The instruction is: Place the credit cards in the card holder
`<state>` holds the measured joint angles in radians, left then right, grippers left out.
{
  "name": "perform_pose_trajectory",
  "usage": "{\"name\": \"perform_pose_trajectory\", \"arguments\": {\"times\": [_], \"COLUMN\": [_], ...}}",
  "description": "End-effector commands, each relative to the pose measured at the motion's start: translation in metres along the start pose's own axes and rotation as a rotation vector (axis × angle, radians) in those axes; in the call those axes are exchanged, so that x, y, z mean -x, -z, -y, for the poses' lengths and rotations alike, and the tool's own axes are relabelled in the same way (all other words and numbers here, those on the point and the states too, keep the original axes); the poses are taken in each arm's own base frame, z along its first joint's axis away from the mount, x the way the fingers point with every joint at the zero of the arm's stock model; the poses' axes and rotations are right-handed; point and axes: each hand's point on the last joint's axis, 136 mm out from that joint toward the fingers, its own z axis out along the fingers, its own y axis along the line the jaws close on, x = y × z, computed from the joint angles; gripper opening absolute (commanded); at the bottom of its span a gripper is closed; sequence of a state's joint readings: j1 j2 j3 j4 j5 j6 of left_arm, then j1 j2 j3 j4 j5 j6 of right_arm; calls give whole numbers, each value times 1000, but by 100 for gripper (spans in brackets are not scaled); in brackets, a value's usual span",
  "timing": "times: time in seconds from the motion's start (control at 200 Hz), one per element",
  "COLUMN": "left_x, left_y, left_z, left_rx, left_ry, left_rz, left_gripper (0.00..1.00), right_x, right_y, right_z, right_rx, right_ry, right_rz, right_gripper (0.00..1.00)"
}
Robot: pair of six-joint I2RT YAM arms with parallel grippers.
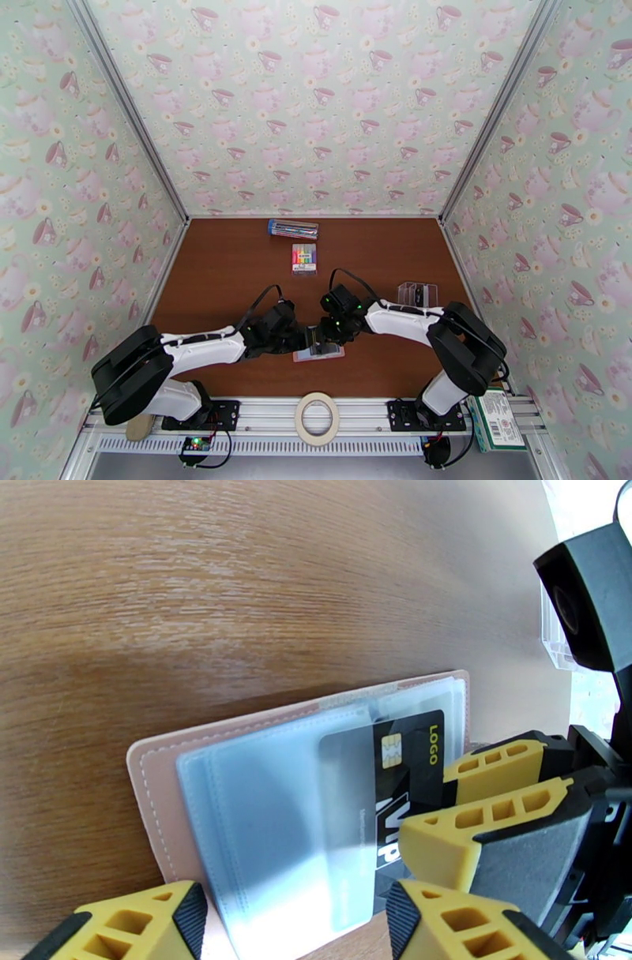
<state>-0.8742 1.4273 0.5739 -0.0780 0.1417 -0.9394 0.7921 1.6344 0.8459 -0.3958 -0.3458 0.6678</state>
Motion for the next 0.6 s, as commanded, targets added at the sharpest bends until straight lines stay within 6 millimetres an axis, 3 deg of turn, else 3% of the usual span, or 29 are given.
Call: {"name": "perform_pose_trajectory", "arguments": {"times": [0.0,0.3,0.591], "left_x": [2,2,2], "left_y": [2,2,2], "left_z": [4,4,4], "left_rx": [-2,-1,-1], "left_ry": [-20,-19,-19], "left_rz": [9,10,9], "left_gripper": [66,66,67], "right_x": [1,9,10], "right_y": [1,19,12], "right_z": [10,4,5], "right_rx": [-77,-76,-76], "right_ry": [19,47,28], "right_rz": [12,67,66], "right_gripper": [30,35,35]}}
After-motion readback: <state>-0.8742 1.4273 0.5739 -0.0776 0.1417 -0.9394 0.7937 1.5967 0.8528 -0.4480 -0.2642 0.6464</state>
